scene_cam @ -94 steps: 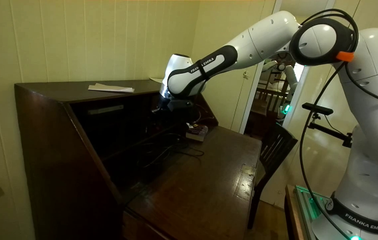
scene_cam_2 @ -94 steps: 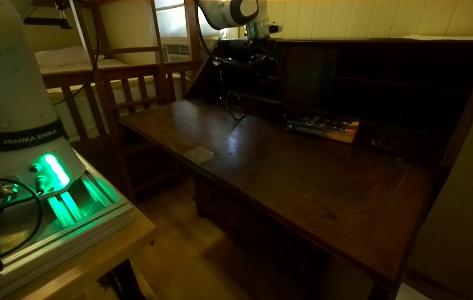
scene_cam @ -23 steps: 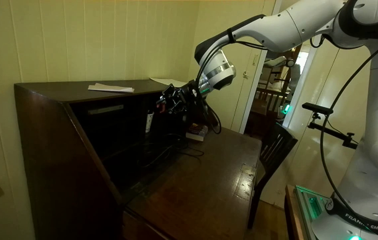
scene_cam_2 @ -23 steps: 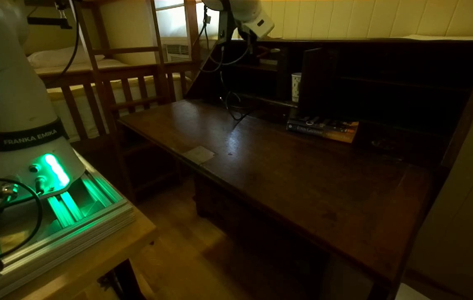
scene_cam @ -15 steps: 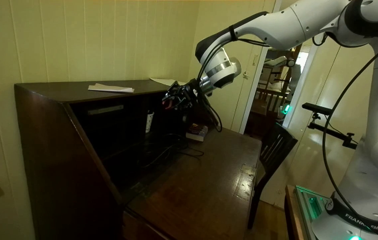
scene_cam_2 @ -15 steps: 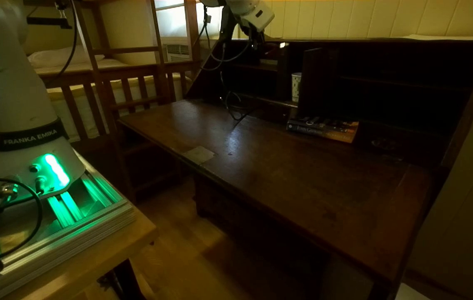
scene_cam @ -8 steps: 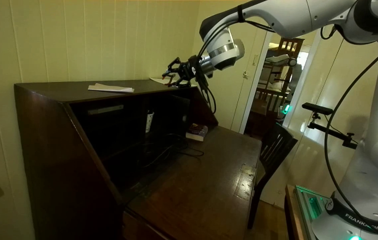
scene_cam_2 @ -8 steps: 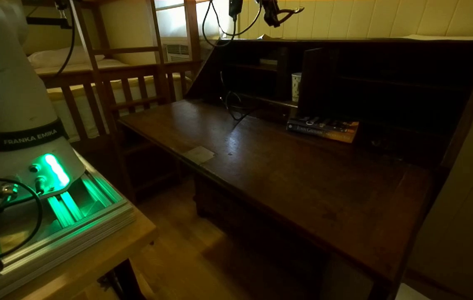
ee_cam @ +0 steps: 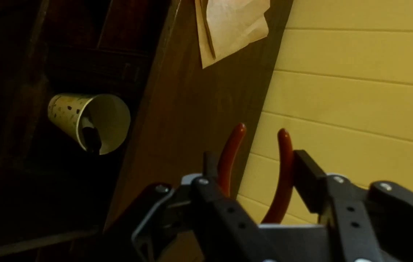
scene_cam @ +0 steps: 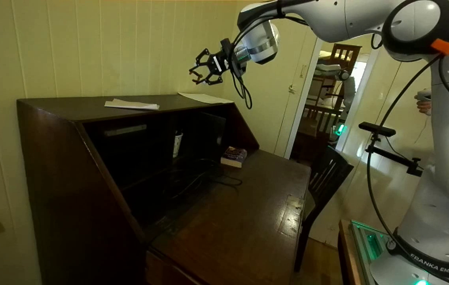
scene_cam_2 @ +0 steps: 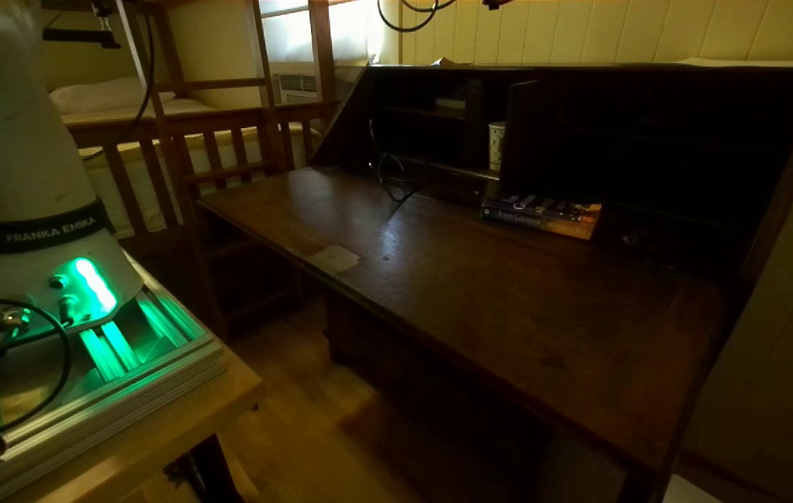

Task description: Use the orange object to open the cabinet door

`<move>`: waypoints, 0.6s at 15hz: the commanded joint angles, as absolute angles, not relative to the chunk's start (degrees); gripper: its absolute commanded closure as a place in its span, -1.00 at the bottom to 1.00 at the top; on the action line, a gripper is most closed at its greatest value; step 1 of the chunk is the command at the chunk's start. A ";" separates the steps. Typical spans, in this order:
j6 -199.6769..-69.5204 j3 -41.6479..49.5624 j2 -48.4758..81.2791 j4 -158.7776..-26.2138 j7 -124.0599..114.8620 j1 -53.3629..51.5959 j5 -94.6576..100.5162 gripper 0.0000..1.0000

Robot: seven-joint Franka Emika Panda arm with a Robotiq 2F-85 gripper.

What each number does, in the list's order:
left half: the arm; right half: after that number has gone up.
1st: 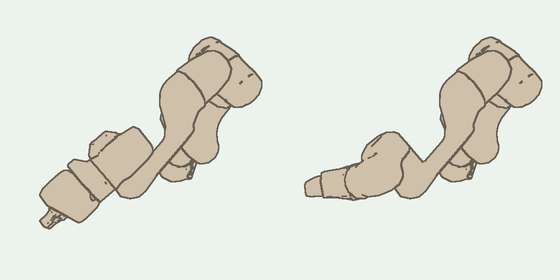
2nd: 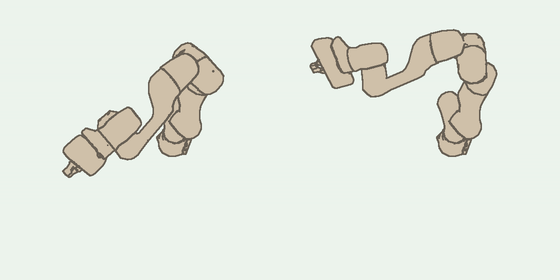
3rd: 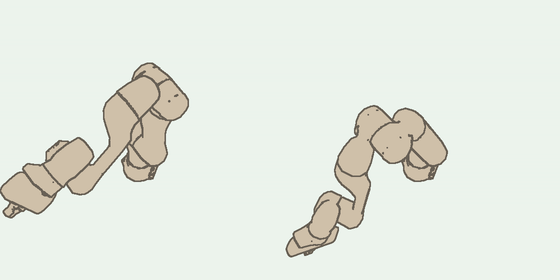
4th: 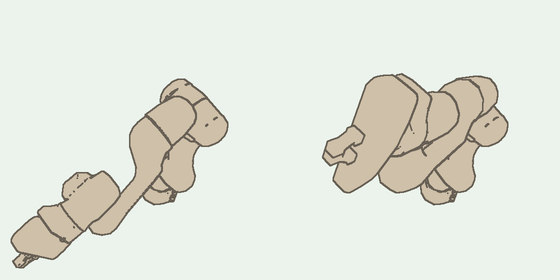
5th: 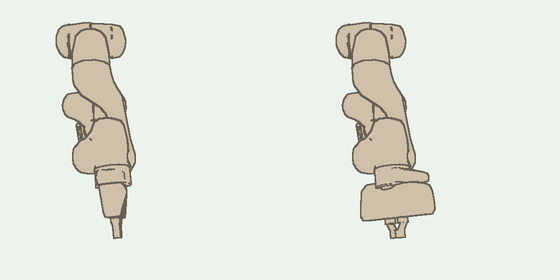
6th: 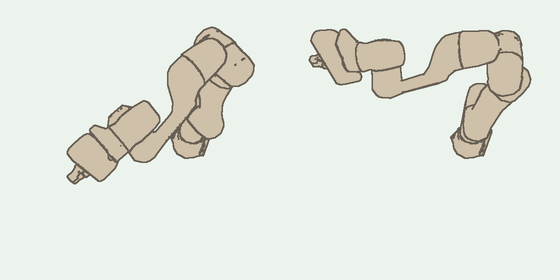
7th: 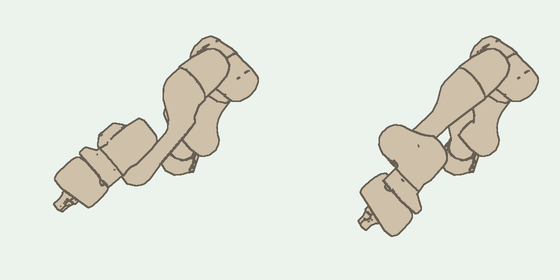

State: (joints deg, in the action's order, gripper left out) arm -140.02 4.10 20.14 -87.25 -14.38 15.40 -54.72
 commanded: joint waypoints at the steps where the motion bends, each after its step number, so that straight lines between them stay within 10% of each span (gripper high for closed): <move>1: -132.15 8.47 27.02 -73.08 -28.50 13.68 -44.55 0.42; 8: -121.76 6.59 37.85 -54.46 -38.51 13.25 -31.54 0.42; 9: -125.18 7.82 32.59 -63.11 -36.56 12.64 -33.84 -0.08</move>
